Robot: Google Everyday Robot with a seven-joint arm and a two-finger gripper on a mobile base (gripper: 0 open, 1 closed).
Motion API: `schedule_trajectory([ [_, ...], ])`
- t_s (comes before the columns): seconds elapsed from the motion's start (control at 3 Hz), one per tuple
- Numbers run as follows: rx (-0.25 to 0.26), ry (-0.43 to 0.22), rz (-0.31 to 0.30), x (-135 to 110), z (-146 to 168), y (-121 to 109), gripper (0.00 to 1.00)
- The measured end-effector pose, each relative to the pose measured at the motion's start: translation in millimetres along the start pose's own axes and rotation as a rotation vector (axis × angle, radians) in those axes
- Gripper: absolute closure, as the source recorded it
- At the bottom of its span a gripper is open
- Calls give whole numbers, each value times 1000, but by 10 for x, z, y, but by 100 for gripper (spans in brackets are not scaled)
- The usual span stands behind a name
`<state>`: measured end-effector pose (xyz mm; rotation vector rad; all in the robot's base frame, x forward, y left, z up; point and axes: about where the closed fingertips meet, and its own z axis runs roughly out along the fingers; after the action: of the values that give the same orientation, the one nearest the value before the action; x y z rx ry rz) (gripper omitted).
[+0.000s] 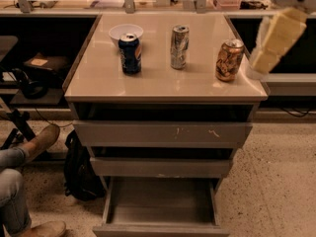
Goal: Place orange can into bottom drawer
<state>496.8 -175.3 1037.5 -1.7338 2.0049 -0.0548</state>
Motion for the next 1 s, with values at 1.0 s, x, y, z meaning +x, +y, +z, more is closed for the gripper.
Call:
schedule_trajectory([
  [1.0,28,-222,11,-233,57,-461,0],
])
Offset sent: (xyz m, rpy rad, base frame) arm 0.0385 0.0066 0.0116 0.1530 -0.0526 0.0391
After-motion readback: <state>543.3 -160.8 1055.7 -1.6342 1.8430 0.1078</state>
